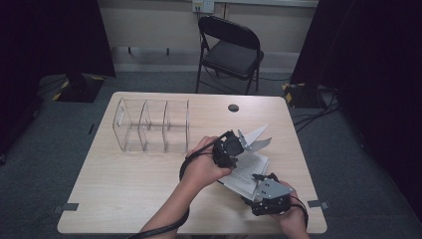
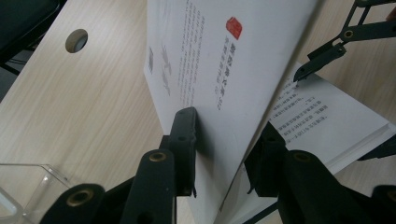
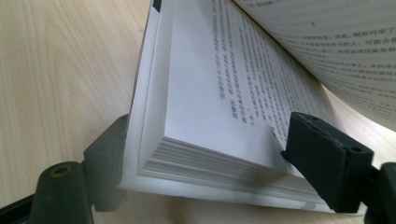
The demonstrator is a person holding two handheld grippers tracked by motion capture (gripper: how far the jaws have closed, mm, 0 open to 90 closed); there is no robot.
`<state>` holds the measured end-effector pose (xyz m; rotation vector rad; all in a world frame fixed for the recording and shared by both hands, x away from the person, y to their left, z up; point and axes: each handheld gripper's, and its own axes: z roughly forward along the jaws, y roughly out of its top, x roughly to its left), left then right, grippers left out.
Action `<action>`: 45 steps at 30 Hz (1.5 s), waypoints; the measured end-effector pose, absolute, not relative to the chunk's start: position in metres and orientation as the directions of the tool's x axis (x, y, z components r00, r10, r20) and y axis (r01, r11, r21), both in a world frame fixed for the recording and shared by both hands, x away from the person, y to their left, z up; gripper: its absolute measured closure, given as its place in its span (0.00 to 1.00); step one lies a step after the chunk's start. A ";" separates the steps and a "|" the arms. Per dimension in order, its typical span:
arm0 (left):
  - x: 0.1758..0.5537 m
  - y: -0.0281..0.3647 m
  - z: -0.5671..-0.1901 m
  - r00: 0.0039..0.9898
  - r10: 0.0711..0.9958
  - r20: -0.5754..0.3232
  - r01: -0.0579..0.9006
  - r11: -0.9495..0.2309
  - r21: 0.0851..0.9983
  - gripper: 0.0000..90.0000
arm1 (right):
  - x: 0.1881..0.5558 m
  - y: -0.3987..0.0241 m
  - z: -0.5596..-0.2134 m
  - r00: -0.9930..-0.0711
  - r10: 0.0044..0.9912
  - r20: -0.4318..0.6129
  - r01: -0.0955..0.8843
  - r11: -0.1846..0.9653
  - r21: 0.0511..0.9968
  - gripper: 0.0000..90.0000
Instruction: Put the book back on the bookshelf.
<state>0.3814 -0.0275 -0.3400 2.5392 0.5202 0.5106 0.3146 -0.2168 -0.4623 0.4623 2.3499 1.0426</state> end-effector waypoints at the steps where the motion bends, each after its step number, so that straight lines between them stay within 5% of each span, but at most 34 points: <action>1: 0.381 -0.028 -0.340 0.857 0.447 0.258 0.263 -0.808 0.528 0.75 | 0.314 -0.216 -0.462 -0.805 0.493 -0.331 0.087 0.650 0.755 0.23; 8: 0.380 -0.029 -0.337 0.858 0.452 0.245 0.276 -0.808 0.521 0.75 | 0.308 -0.208 -0.456 -0.801 0.454 -0.391 0.053 0.704 0.708 0.32; 19: 0.378 -0.029 -0.331 0.875 0.432 0.219 0.250 -0.790 0.560 0.72 | 0.292 -0.213 -0.436 -0.764 0.445 -0.468 -0.017 0.710 0.704 0.58; 26: 0.370 -0.022 -0.325 0.912 0.391 0.126 0.197 -0.685 0.701 0.59 | 0.292 -0.225 -0.413 -0.757 0.478 -0.445 -0.019 0.665 0.747 0.68; 35: 0.365 0.015 -0.308 0.918 0.391 0.061 0.201 -0.593 0.780 0.42 | 0.294 -0.229 -0.399 -0.784 0.457 -0.421 0.010 0.687 0.727 0.69; 45: 0.366 0.066 -0.334 0.894 0.448 0.023 0.264 -0.569 0.779 0.37 | 0.296 -0.235 -0.389 -0.795 0.478 -0.373 0.040 0.656 0.754 0.69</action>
